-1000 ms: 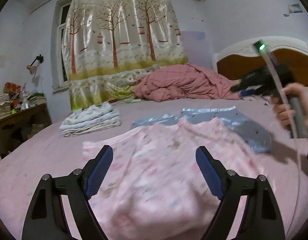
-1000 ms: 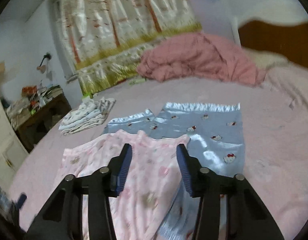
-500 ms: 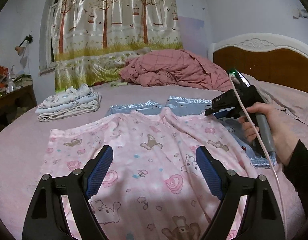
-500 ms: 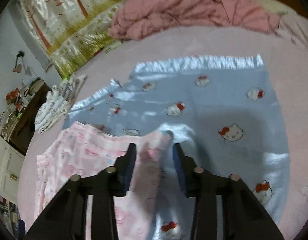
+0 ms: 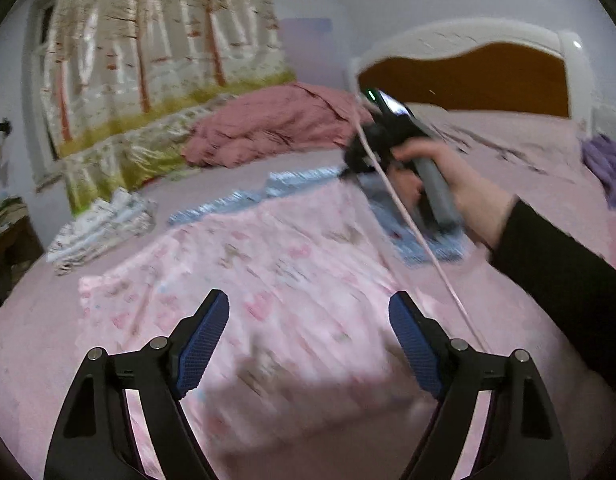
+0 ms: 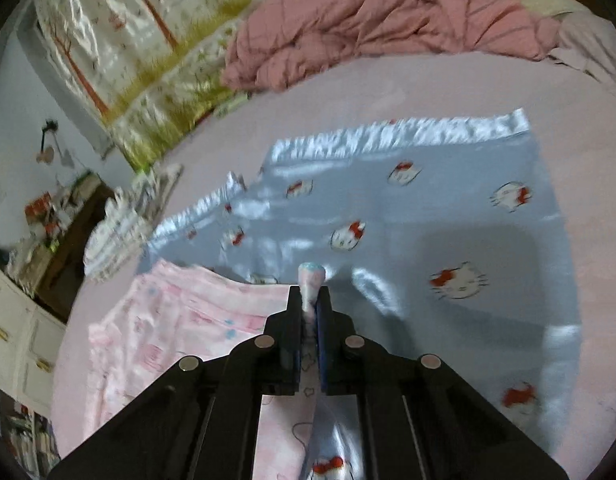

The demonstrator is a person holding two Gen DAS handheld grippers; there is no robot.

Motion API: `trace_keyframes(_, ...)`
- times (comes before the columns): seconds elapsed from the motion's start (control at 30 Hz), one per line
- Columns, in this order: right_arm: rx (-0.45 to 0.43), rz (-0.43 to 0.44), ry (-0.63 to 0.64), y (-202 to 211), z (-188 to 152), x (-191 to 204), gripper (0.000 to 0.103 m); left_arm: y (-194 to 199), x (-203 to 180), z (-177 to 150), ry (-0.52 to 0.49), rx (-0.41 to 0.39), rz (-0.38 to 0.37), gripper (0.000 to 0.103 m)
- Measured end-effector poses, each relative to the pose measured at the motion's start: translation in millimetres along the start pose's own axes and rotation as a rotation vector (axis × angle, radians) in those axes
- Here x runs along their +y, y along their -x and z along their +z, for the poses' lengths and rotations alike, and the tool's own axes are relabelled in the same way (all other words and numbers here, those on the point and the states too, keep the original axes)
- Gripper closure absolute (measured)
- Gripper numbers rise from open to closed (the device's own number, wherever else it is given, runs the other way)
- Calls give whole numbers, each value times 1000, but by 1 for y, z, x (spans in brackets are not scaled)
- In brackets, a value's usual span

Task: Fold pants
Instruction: 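Grasp the pink pants waistband with the right tool while the left tool grasps the leg cuff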

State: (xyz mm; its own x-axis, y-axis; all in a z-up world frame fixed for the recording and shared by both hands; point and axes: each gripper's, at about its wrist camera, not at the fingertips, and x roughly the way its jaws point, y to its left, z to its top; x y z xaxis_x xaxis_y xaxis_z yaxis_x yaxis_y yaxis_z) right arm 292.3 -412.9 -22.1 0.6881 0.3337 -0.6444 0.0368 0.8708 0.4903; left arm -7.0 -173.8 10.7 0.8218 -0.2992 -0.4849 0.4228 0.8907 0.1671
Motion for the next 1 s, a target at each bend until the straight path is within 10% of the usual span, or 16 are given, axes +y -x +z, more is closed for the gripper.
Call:
trace_keyframes(0.53,-86,15,-75,40,7,-32,98,-25,-43,-18,-46,187,-177,58)
trace_keyframes(0.73,-115,1,-96,47,10,-41,98,-21,-58,-18,-107,154,-177,82)
trace_keyframes(1.0,-135,-11,-140,53,14,-58,98,-20,-52,-15,-103,143,-176,88)
